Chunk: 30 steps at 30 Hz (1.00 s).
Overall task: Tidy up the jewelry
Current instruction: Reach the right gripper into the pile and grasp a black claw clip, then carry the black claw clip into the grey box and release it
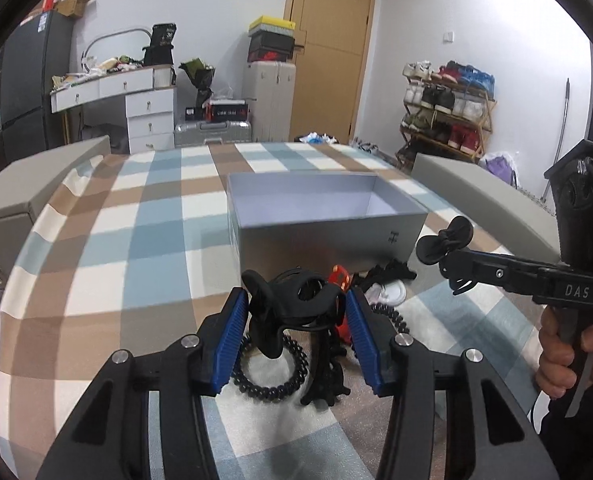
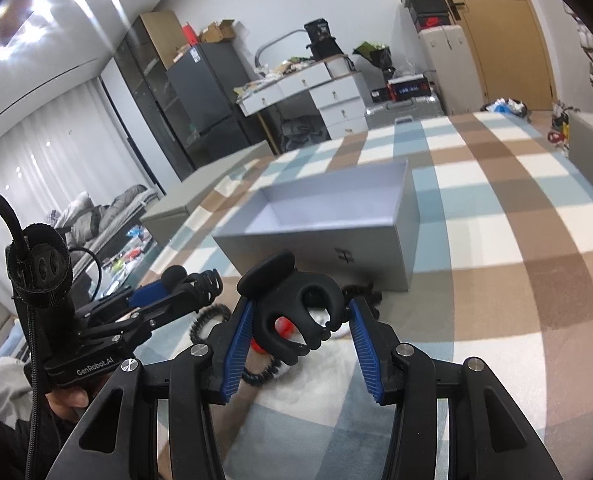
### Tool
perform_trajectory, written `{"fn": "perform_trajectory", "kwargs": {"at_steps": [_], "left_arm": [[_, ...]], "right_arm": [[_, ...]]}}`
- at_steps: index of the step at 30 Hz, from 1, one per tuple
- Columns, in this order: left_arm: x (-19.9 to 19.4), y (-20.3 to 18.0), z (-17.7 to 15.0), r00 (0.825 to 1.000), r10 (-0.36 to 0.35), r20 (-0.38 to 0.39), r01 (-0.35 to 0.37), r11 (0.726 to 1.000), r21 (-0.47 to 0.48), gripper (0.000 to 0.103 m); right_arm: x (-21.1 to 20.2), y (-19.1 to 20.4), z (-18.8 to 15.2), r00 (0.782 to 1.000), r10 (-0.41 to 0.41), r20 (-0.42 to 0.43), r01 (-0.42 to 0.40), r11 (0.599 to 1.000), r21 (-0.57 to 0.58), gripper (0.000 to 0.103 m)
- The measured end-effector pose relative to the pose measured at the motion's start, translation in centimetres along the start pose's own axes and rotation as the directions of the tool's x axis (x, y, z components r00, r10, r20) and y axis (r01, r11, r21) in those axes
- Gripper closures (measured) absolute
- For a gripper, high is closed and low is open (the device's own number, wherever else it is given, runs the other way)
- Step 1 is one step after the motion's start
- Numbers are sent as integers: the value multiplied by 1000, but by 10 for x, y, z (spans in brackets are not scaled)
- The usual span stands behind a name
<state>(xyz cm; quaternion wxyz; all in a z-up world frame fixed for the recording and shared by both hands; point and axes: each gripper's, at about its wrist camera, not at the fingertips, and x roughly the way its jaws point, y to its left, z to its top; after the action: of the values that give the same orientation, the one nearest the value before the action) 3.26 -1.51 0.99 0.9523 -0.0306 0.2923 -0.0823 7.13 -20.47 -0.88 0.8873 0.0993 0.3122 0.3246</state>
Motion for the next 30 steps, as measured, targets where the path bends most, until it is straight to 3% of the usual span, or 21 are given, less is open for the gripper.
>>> {"fn": "perform_trajectory", "kwargs": {"at_steps": [12, 18, 30], "left_arm": [[-1, 4, 36, 996, 24, 88, -22, 999, -27, 58], [2, 9, 51, 988, 43, 150, -38, 999, -37, 58], [28, 16, 47, 993, 54, 101, -51, 998, -37, 58]], "right_arm": [[-19, 19, 46, 996, 7, 89, -4, 1000, -31, 56], [-23, 10, 75, 985, 1, 174, -8, 999, 40, 56], [10, -23, 71, 995, -27, 98, 12, 988, 154, 56]]}}
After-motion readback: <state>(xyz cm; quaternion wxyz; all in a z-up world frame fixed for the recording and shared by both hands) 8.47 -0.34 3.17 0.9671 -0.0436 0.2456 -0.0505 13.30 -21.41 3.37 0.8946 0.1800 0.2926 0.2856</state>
